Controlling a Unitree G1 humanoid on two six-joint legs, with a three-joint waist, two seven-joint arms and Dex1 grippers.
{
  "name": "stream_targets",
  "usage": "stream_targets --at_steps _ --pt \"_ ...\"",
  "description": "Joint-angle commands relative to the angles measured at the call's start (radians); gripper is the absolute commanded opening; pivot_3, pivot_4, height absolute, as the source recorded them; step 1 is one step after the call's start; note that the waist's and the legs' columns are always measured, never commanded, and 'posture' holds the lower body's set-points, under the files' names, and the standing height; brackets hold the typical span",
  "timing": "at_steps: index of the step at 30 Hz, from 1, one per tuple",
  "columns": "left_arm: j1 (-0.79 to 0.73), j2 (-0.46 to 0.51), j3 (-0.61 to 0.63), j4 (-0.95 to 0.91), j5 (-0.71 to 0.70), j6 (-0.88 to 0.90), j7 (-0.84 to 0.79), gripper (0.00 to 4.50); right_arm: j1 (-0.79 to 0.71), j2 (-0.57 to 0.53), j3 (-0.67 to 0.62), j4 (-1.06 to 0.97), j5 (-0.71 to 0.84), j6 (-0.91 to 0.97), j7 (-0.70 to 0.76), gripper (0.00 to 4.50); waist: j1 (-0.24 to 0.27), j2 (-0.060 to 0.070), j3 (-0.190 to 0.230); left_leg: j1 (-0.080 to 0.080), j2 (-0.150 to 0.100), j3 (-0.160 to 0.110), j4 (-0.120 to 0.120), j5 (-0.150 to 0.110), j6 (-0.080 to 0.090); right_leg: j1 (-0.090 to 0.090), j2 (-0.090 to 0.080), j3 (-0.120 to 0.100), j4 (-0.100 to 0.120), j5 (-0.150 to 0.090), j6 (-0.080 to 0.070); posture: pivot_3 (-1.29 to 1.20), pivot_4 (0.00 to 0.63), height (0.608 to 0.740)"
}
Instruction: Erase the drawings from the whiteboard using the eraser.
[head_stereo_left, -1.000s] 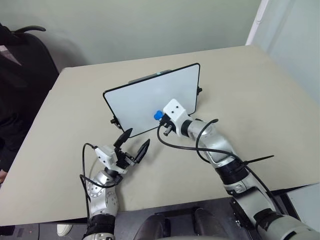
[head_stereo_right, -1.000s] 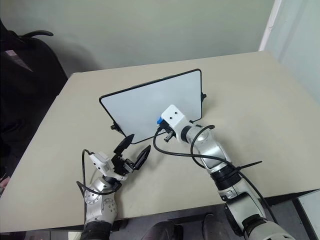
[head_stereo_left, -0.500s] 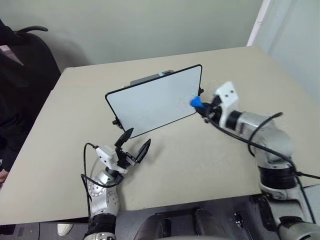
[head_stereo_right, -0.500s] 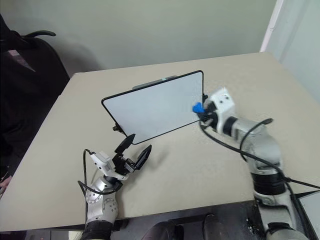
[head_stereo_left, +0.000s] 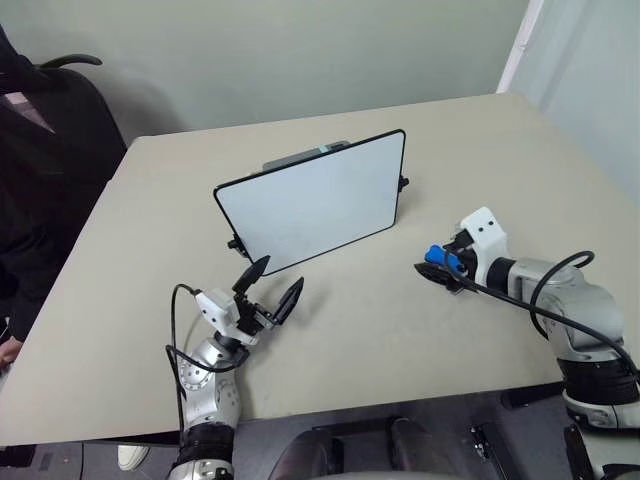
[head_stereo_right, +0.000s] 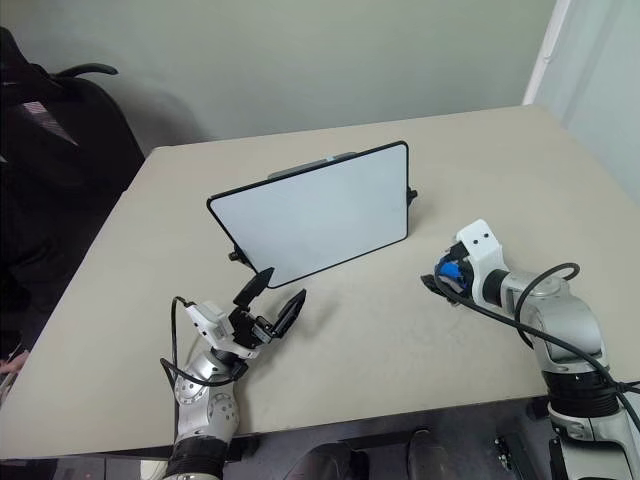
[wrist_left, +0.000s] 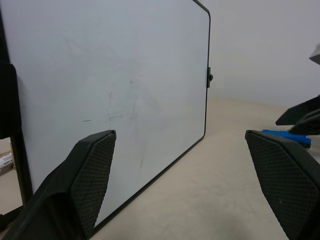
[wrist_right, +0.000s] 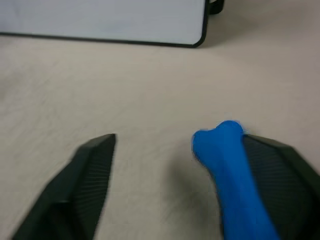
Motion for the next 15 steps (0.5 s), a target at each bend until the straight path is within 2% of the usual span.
stream_targets --at_steps 1,9,15 --pt "0.013 -0.038 -0.032 0.129 0.033 -0.047 0.024 4.5 0.006 -0.013 -0.045 -0.033 0.033 -0.039 0.011 4.47 0.0 0.001 0.0 0.001 0.0 0.0 0.0 0.0 0.0 0.001 0.0 0.0 0.0 0.0 0.0 0.0 0.15 0.74" --pt "-0.098 0.047 0.027 0.372 0.139 -0.154 0.162 4.5 0.024 -0.046 -0.015 -0.012 0.023 -0.099 0.029 4.47 -0.001 0.004 0.0 0.015 0.001 -0.002 -0.007 0.003 0.002 0.014 0.0 0.0 0.002 0.001 0.001 0.0 0.15 0.74" --pt "-0.158 0.077 0.015 0.552 0.209 -0.233 0.237 4.5 0.019 -0.074 0.025 0.01 0.018 -0.141 0.05 4.47 -0.014 0.004 0.0 0.016 0.006 -0.002 -0.023 0.003 0.002 0.016 0.004 -0.001 0.003 0.0 -0.001 0.0 0.15 0.74"
